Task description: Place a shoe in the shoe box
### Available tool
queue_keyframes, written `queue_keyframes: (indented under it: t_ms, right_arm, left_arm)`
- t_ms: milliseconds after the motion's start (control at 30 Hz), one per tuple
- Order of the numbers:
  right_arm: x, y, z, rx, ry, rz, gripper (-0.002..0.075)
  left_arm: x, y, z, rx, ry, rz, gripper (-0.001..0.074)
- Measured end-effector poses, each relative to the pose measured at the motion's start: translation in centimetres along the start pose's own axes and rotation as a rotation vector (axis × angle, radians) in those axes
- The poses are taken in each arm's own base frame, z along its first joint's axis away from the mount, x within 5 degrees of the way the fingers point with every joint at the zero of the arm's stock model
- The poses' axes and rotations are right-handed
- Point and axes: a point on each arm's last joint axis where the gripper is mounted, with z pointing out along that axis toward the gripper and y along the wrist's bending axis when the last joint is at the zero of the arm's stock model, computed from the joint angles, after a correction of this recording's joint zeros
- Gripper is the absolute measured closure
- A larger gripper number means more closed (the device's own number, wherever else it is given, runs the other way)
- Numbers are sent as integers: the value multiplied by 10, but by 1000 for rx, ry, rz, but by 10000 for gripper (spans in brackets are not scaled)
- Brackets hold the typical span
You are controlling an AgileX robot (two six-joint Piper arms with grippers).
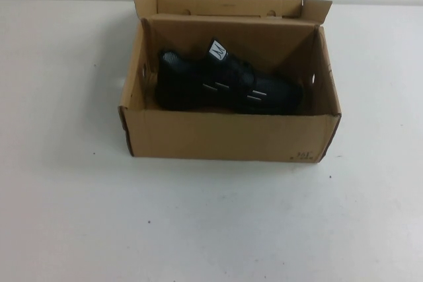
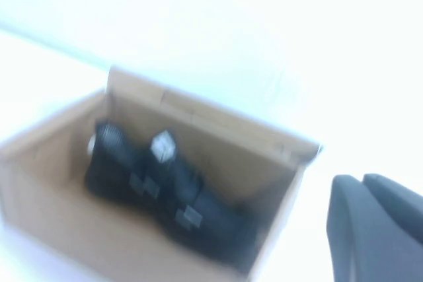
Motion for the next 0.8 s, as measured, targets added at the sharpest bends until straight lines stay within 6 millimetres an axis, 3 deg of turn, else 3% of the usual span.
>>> queue_keyframes:
  t_ms: [167, 333, 567, 800]
  right_arm:
    - [66, 8, -14, -12, 43, 44, 741]
    - [104, 12, -20, -3, -13, 107, 741]
    - [131, 13, -17, 15, -22, 129, 741]
    - [136, 14, -17, 9, 8, 132, 741]
  left_arm:
    - [4, 0, 4, -2, -1, -1, 734]
    - [6, 0, 5, -3, -1, -2, 734]
    - [7, 0, 5, -3, 1, -2, 734]
    - [7, 0, 5, -3, 1, -2, 734]
